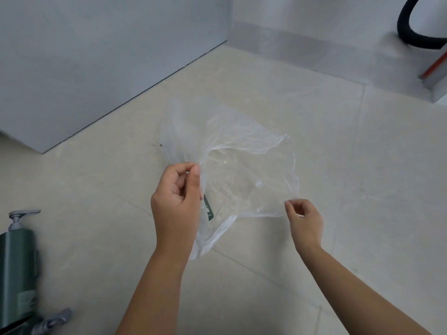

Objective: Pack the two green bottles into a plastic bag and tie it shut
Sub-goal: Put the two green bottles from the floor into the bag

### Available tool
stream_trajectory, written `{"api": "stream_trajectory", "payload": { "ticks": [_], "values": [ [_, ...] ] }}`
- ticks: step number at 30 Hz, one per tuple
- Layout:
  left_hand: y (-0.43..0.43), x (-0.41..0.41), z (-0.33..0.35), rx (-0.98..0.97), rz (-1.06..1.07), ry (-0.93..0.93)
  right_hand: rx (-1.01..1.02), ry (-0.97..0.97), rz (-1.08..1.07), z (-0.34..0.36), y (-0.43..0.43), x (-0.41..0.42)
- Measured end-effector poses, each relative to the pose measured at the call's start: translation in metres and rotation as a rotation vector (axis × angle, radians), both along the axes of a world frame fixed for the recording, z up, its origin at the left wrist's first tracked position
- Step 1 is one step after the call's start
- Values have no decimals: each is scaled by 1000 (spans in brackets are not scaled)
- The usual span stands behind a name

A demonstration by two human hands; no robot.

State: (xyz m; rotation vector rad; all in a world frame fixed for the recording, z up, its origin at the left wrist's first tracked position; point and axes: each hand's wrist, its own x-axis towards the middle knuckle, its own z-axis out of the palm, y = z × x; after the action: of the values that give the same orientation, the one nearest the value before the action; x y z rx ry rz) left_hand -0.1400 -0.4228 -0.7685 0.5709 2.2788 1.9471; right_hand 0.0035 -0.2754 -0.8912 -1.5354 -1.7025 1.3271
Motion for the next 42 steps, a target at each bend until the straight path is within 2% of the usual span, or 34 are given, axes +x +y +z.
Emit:
{"api": "stream_trajectory", "payload": {
  "ticks": [6, 13, 19, 24, 33, 42],
  "values": [
    [4, -16, 15, 1, 56, 64, 93, 163, 22, 46, 6, -28],
    [13, -61, 64, 32, 97, 167, 259, 323, 209, 135, 22, -99],
    [6, -113, 130, 118, 264, 237, 285, 496, 424, 213, 18, -168],
    [-15, -137, 170, 116, 372, 290, 267, 607, 578, 262, 1, -217],
    [-129, -142, 219, 198, 618, 331, 128, 850, 872, 325, -114, -274],
    [-300, -133, 250, 138, 767, 426, 58, 944, 995, 354, -271, -285]
  ]
}}
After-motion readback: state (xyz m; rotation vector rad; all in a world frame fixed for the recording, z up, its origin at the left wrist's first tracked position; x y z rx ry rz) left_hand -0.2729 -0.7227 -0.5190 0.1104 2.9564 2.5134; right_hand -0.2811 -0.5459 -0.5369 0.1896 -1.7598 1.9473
